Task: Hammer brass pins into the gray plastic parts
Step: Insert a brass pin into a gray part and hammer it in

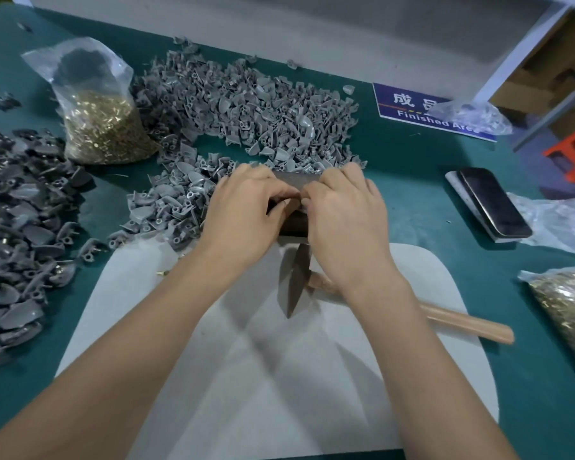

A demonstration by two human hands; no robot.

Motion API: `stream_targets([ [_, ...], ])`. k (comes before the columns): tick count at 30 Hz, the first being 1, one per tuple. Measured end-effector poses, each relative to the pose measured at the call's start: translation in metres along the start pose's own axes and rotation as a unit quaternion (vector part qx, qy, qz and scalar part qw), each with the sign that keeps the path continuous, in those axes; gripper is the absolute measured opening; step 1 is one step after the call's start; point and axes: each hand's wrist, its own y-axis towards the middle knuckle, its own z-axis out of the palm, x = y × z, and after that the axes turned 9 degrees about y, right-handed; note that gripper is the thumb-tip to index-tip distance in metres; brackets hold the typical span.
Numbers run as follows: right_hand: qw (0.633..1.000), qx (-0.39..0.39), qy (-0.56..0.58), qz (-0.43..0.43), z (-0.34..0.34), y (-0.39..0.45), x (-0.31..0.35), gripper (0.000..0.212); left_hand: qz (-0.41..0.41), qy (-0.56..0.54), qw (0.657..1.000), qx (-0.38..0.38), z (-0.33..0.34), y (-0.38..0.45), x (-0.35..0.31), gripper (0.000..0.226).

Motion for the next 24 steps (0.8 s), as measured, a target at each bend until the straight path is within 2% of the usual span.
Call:
stream_targets([
  [2, 1.0, 0.007, -0.002, -0.001, 0.0, 0.002, 0.0, 0.011, -0.009, -0.003, 1.0, -0.005, 0.001, 0.0, -0.001, 0.016],
  [6, 0.992, -0.005, 0.112, 0.056, -0.001, 0.0, -0.006, 0.019, -0.012, -0.027, 1.0, -0.005, -0.001, 0.0, 0.0, 0.012],
  [10, 0.983, -0.007, 0.161, 0.091, 0.003, -0.003, -0.007, 0.017, -0.003, -0.016, 1.0, -0.007, -0.003, -0.001, -0.001, 0.009],
  [20, 0.979, -0.068, 0.157, 0.115, 0.007, -0.006, -0.003, 0.012, -0.003, -0.008, 1.0, -0.011, -0.003, -0.003, -0.002, 0.008],
  [24, 0.974, -0.051, 0.177, 0.132, 0.01, -0.006, -0.005, 0.013, 0.009, -0.024, 1.0, -0.005, -0.002, -0.002, 0.0, 0.007],
])
